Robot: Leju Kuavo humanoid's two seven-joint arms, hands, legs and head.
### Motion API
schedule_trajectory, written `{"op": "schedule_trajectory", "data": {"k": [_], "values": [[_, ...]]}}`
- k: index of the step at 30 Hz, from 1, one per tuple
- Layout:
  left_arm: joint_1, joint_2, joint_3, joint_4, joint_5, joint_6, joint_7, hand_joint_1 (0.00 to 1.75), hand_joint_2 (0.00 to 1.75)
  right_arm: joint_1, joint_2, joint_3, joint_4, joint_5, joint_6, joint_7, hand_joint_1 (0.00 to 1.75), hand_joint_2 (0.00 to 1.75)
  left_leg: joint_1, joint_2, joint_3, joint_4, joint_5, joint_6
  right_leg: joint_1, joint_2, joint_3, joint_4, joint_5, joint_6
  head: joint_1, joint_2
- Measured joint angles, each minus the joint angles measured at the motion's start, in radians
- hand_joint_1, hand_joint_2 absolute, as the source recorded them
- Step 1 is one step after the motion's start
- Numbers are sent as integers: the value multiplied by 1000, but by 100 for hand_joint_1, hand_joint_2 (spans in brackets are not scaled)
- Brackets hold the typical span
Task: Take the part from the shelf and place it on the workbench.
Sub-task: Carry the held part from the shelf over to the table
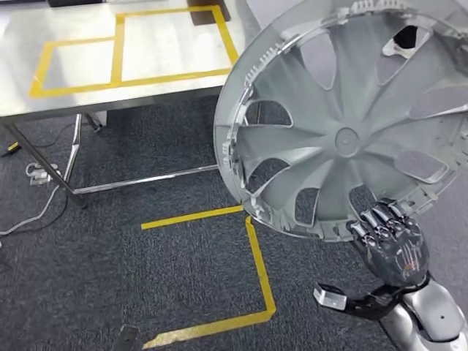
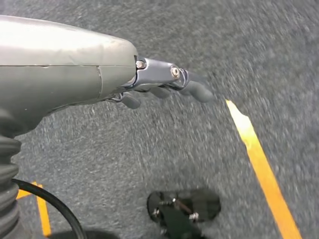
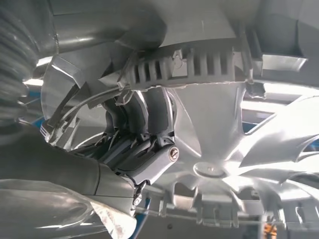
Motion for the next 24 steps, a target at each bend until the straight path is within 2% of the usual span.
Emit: {"op": "schedule_trajectory", "data": {"k": [1,2,3,4,5,6,7,8,9,10,12,13,14,16,18,19,20,22,24], "values": [[-2,0,-1,0,-1,-2,1,0,175,2,0,-1,0,-5,0,-2,175,175,0,-14,0,0,0,3,1,29,-34,65,-28,-1,3,0],[-4,0,-2,0,-2,-4,2,0,175,5,0,-2,0,-10,0,-4,175,175,-1,-29,0,0,-1,6,1,43,-73,133,-50,-2,5,0],[-4,-1,-4,0,-3,-5,2,0,175,8,-1,-2,1,-13,0,-7,175,175,-2,-44,1,1,-1,7,2,49,-106,183,-59,-3,6,0],[-3,-1,-5,0,-4,-6,3,0,175,11,-1,-2,1,-16,0,-11,175,175,-3,-60,2,1,-2,8,3,52,-126,200,-47,-5,6,0],[-2,-1,-5,0,-5,-6,3,0,175,13,-1,-2,1,-17,0,-12,175,175,-3,-75,4,2,-2,8,3,55,-127,178,-16,-7,5,0],[-2,-1,-6,0,-6,-6,4,0,175,14,-1,-2,2,-17,0,-13,175,175,-2,-90,6,2,-3,7,2,63,-111,122,28,-9,6,0],[-2,-2,-6,0,-6,-7,4,0,175,14,-1,-2,2,-17,0,-14,175,175,-2,-105,7,4,-5,4,1,83,-89,58,65,-11,6,0],[-3,-2,-6,0,-6,-8,4,0,175,14,-1,-2,2,-17,0,-14,175,175,-3,-119,7,7,-6,1,-2,102,-64,-2,90,-13,6,0],[-3,-2,-6,0,-6,-9,4,0,175,15,-1,-2,2,-17,0,-14,175,175,-3,-131,4,8,-7,-4,-3,117,-46,-40,101,-15,5,0],[-2,-2,-6,0,-6,-10,4,0,175,16,-1,-2,2,-16,0,-14,175,175,-2,-142,1,8,-6,-9,-3,125,-37,-56,99,-17,5,0],[3,0,-6,0,-6,-11,5,0,175,16,-1,-1,2,-16,0,-15,175,175,1,-156,-4,6,-3,-20,-3,108,-31,-62,100,-25,5,0],[5,0,-6,0,-6,-11,5,0,175,16,-1,-1,2,-16,0,-15,175,175,-1,-142,-7,12,-7,-25,-4,98,-28,-64,100,-30,3,0],[6,1,-6,0,-6,-11,6,0,175,16,-1,-1,2,-16,0,-14,175,175,-2,-116,-16,34,-22,-31,-6,85,-24,-67,100,-35,0,0],[3,0,-6,0,-6,-12,6,0,175,17,-1,-1,2,-17,0,-13,175,175,-3,-51,-58,130,-74,-42,-4,58,-16,-69,97,-43,-5,0],[1,-1,-6,0,-6,-13,6,0,175,18,-1,-1,2,-19,0,-14,175,175,2,-29,-111,246,-121,-48,-1,30,-11,-69,92,-48,-6,0],[1,-2,-6,0,-6,-14,6,0,175,18,-1,-1,2,-20,0,-15,175,175,3,-26,-122,270,-122,-48,-1,16,-8,-69,90,-48,-6,0],[2,-2,-6,0,-6,-13,6,0,175,18,-1,-1,3,-21,0,-15,175,175,4,-24,-115,258,-105,-46,0,3,-5,-69,87,-48,-6,0],[2,-1,-6,0,-6,-7,8,0,175,18,-1,0,3,-29,0,-17,175,175,1,-5,-56,141,-41,-38,2,-22,5,-69,80,-45,-6,0],[-1,0,-8,0,-6,1,13,0,175,17,-1,0,4,-43,0,-19,175,175,-9,27,-3,36,-10,-26,7,-41,10,-69,73,-37,-5,0]]}}
